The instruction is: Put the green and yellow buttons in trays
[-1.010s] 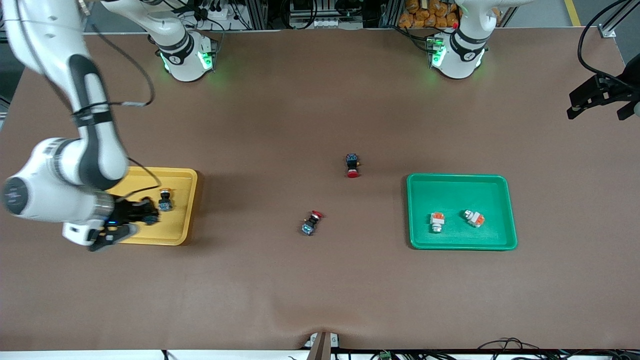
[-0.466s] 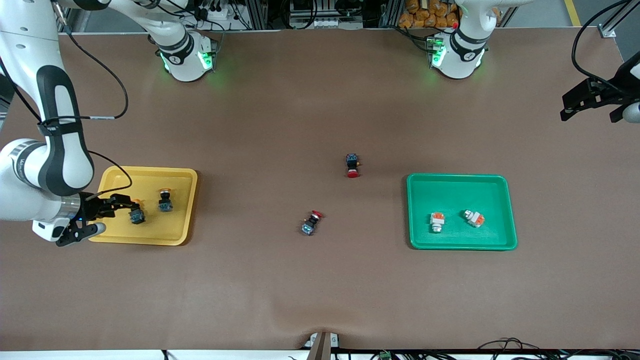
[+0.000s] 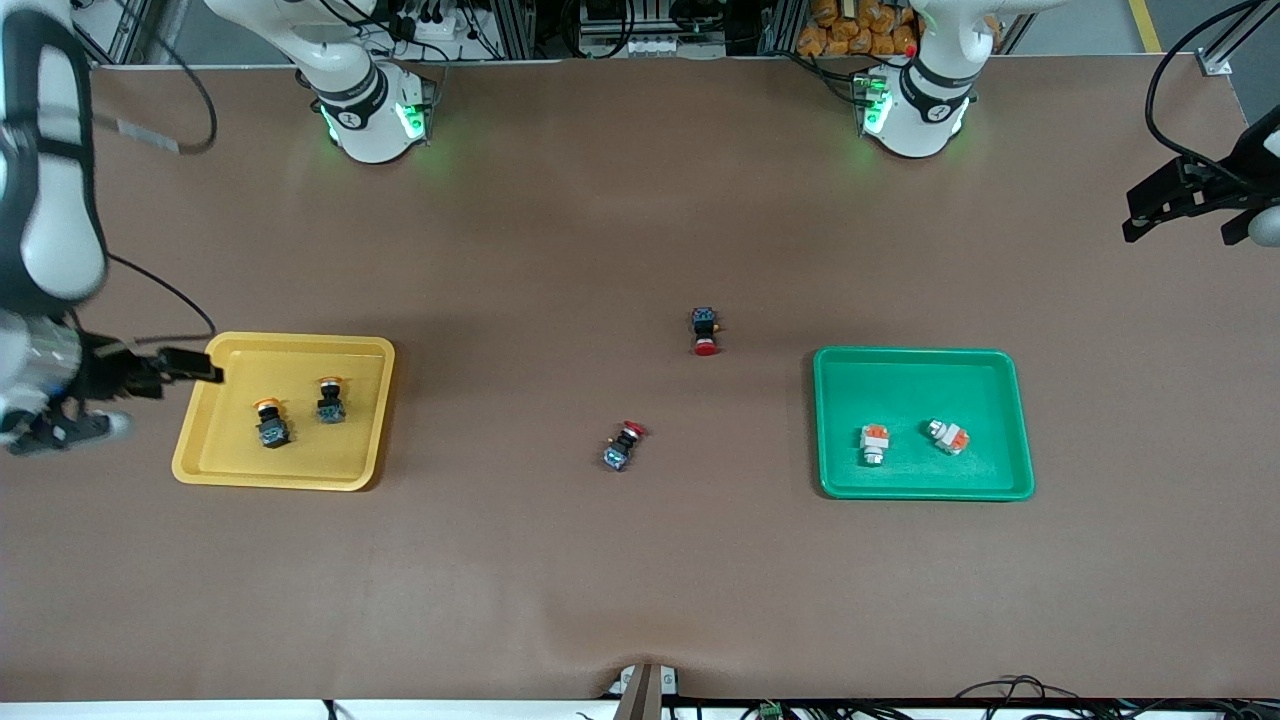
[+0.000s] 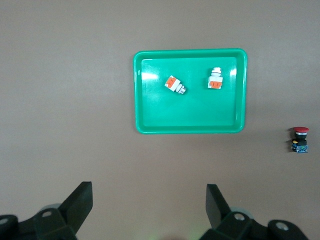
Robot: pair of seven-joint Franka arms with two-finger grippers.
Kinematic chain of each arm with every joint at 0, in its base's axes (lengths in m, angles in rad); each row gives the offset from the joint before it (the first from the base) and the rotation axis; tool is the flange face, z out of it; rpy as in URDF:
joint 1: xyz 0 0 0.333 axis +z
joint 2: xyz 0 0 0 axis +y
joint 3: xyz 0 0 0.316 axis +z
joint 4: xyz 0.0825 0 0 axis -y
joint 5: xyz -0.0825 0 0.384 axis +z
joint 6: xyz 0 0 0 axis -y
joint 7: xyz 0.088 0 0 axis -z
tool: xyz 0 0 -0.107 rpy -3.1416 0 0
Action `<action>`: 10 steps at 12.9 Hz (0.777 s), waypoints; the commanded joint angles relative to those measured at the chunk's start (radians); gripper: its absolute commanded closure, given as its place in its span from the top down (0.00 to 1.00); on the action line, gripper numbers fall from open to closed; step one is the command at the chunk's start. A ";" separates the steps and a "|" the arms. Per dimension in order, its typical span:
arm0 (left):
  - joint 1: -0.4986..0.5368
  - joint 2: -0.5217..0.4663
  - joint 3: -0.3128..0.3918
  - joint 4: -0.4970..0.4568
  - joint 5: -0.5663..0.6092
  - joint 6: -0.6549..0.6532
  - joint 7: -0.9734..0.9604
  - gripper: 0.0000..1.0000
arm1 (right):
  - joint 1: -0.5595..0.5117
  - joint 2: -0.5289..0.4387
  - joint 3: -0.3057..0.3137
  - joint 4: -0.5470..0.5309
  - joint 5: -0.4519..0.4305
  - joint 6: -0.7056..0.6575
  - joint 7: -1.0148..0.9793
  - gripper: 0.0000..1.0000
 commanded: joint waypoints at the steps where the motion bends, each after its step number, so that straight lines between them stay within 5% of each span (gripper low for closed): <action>1: 0.001 0.010 -0.006 0.030 0.000 -0.024 0.006 1.00 | 0.012 -0.167 0.025 -0.046 -0.072 -0.071 0.112 1.00; 4: -0.004 0.012 -0.006 0.030 -0.010 -0.036 0.006 1.00 | -0.080 -0.300 0.178 -0.045 -0.130 -0.215 0.282 1.00; 10: 0.008 0.012 -0.005 0.027 -0.075 -0.050 -0.017 1.00 | -0.005 -0.348 0.108 0.000 -0.134 -0.282 0.392 1.00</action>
